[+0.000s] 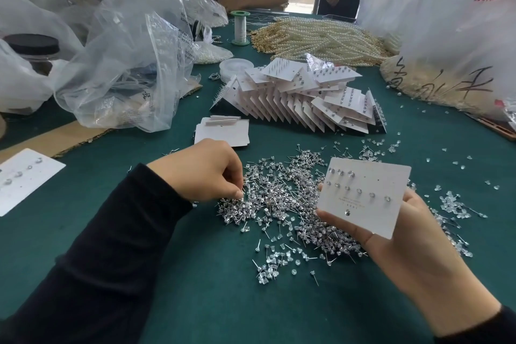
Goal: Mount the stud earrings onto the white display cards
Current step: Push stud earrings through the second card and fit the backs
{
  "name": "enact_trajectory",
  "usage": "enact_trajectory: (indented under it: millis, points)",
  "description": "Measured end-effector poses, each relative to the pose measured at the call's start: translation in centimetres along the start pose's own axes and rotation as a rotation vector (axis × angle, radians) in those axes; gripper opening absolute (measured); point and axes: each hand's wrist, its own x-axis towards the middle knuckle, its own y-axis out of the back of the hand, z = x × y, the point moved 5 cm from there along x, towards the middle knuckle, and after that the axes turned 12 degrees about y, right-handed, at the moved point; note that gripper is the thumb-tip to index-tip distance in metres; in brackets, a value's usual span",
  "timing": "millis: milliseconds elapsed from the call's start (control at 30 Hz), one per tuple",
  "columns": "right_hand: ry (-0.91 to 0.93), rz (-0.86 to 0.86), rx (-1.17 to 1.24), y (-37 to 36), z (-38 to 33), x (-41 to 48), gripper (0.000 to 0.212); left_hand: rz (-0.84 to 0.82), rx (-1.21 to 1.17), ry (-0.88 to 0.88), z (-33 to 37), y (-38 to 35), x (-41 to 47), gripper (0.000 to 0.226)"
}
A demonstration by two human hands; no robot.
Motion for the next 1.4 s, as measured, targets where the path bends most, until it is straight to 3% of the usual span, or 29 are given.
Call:
enact_trajectory:
  millis: [500,633,767,967,1033,1133,1200,1400]
  points:
    - [-0.019,-0.004,-0.002,0.1,0.2,0.0,0.028,-0.022,-0.005,0.029,0.2,0.4,-0.7,0.009]
    - [-0.03,-0.006,-0.01,0.3,0.4,0.0,0.035,-0.099,-0.099,0.059,-1.2,1.4,-1.6,0.002]
    - [-0.019,-0.013,-0.005,0.1,0.1,0.0,0.045,-0.282,-0.106,0.196,-3.2,-0.4,-3.0,0.015]
    - [-0.053,-0.014,0.036,-0.1,0.1,-0.1,0.045,-0.249,-0.037,0.142,-3.0,-0.7,-3.6,0.012]
    - [-0.081,-0.057,0.08,-0.5,0.1,-0.2,0.047,-0.173,-0.16,-0.029,-0.8,0.3,-3.7,0.01]
    - [-0.109,-0.139,0.187,-1.0,0.1,-0.3,0.058,-0.071,-0.605,-0.272,3.8,1.8,-3.9,0.007]
    - [-0.125,-0.18,0.266,-1.2,0.1,-0.4,0.057,-0.037,-0.787,-0.333,6.2,1.7,-3.5,0.01]
    - [-0.081,-0.294,0.308,-1.8,-0.5,-0.5,0.047,0.067,-0.985,-0.411,9.7,-0.8,-2.7,0.011]
